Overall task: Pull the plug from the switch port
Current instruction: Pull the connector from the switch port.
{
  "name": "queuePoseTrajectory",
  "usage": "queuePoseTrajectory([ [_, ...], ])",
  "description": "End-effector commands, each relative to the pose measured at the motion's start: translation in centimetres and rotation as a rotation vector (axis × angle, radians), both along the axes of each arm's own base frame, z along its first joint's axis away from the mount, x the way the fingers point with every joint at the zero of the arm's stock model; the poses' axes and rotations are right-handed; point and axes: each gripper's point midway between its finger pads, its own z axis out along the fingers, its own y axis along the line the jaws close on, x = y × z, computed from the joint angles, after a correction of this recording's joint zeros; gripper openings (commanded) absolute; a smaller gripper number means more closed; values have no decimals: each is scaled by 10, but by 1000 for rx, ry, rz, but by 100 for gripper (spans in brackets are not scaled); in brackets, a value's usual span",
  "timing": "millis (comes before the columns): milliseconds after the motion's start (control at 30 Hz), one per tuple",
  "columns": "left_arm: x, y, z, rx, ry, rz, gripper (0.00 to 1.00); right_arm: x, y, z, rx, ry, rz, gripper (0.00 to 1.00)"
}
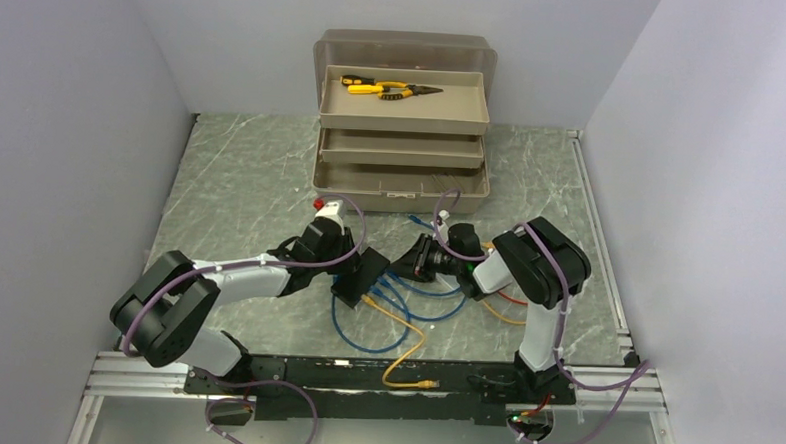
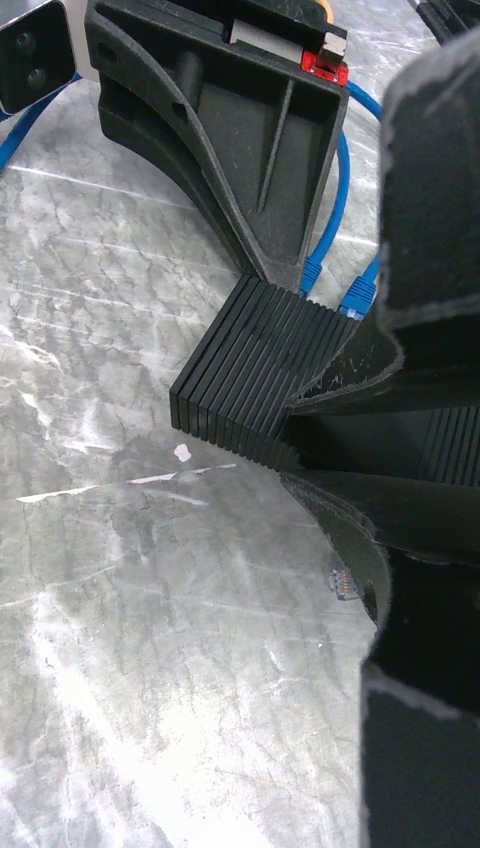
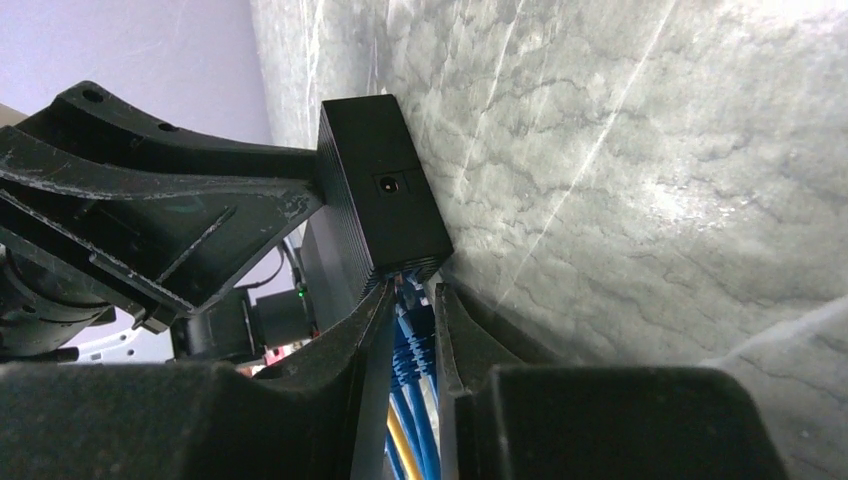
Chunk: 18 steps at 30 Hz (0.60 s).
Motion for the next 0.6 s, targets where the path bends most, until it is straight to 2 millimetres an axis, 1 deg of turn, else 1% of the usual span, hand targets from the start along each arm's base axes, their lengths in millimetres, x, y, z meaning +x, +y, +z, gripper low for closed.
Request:
queuePoseTrajectory([
  [0, -45, 29, -57, 161, 193, -31, 30, -8, 17, 5, 32, -8, 78, 5],
  [33, -46, 28, -57, 162, 193, -31, 30, -9, 18, 5, 31, -8, 85, 0],
  [200, -45, 24, -54, 176, 180, -36, 31, -13, 20, 5, 45, -8, 93, 0],
  [233, -44, 24, -52, 180, 176, -36, 34, -14, 19, 4, 45, -7, 93, 0],
  [267, -43, 23, -50, 186, 168, -36, 38, -13, 19, 4, 44, -10, 92, 0],
  [367, -36, 19, -37, 183, 126, -23, 61, -13, 19, 4, 39, -13, 88, 0],
  [400, -38, 20, -36, 194, 129, -20, 67, -13, 19, 4, 38, -13, 86, 0],
  [467, -35, 18, -28, 192, 115, -22, 74, -12, 18, 4, 36, -14, 84, 0],
  [567, -31, 11, -20, 193, 103, -43, 79, -12, 18, 3, 29, -12, 78, 0],
])
